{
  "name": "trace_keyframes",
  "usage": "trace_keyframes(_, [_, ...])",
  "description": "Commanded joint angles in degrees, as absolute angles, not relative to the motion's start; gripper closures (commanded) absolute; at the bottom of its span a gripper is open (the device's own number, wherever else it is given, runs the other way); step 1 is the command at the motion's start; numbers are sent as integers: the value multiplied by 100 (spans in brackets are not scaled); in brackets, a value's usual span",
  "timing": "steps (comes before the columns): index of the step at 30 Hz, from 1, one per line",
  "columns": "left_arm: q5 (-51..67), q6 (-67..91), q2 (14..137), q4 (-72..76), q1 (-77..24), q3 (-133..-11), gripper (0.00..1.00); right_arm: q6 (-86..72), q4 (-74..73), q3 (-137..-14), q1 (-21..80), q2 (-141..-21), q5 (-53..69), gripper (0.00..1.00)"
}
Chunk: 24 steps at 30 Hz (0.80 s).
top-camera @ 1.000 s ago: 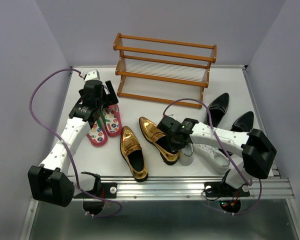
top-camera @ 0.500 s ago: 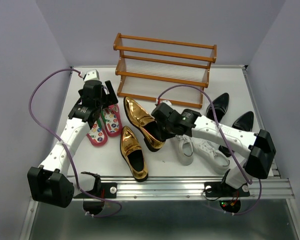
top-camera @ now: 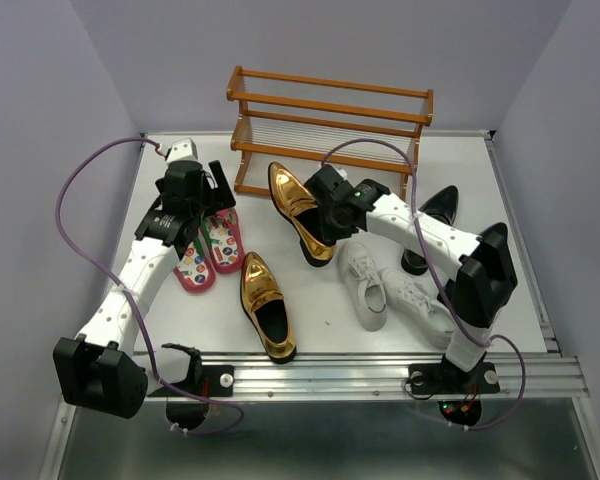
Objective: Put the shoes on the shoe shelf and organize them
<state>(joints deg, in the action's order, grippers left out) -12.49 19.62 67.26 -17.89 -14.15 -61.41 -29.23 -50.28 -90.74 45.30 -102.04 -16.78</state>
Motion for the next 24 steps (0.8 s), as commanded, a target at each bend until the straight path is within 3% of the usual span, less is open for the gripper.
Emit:
trace_keyframes(1, [-1336, 1925, 6548, -1775, -1433, -6126, 1, -2410, -5052, -10044, 4553, -10256, -1968, 99])
trace_keyframes(8, [-1336, 1916, 6530, -1767, -1433, -6108, 1, -1890, -5677, -10739, 4500, -10705, -2329, 99])
trace_keyframes(24, [-1371, 1846, 6398, -1837, -1441, -6135, 1, -1591, -6258, -11109, 4211, -11030, -2848, 99])
